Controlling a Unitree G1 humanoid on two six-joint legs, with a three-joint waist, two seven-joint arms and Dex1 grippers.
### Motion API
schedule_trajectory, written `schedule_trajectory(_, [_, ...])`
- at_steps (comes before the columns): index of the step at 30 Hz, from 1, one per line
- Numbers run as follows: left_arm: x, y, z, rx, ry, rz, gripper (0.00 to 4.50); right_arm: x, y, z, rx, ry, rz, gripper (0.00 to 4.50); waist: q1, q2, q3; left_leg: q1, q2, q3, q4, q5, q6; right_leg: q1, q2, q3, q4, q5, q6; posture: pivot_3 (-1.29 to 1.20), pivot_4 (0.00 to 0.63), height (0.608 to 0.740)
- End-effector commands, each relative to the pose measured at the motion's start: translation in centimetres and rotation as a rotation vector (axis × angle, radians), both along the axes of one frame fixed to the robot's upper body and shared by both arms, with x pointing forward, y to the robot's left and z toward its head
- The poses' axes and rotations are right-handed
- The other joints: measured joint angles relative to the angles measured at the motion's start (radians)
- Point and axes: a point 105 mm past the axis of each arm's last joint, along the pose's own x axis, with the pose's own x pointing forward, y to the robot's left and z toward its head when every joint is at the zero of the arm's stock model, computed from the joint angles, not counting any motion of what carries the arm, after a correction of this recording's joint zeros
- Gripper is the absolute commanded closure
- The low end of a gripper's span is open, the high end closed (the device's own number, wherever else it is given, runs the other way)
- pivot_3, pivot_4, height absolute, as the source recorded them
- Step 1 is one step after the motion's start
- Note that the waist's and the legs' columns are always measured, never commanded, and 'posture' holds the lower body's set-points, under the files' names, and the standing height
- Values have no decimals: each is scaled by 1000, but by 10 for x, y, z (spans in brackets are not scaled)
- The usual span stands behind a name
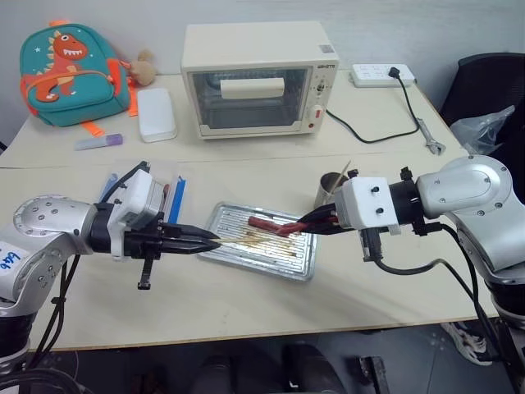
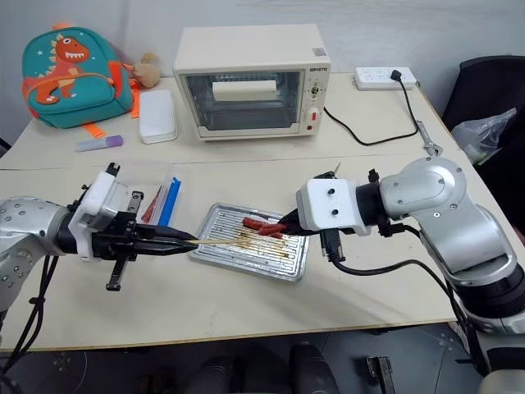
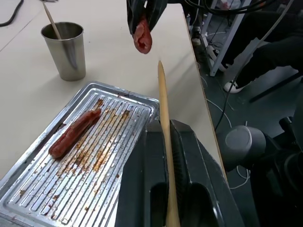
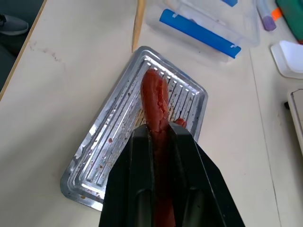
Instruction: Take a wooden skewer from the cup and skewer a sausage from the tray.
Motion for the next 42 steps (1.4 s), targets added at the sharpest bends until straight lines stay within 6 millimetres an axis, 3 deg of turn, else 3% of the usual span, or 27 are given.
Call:
schedule_trajectory(1, [0,-2,5,-2,-44,-17,4500,-8,-1,13,20,-65,22,4202,0,0,0,0,0,0,0,0,0,0,0,0,0,0,0,0,150,740])
schedule_trajectory(42, [2,-17,7,-25,-84,-73,4500,-13,0,12,53,-39,12,4202,19,0,0,0,0,0,1,0,0,0,0,0,1,0,0,0,150,740])
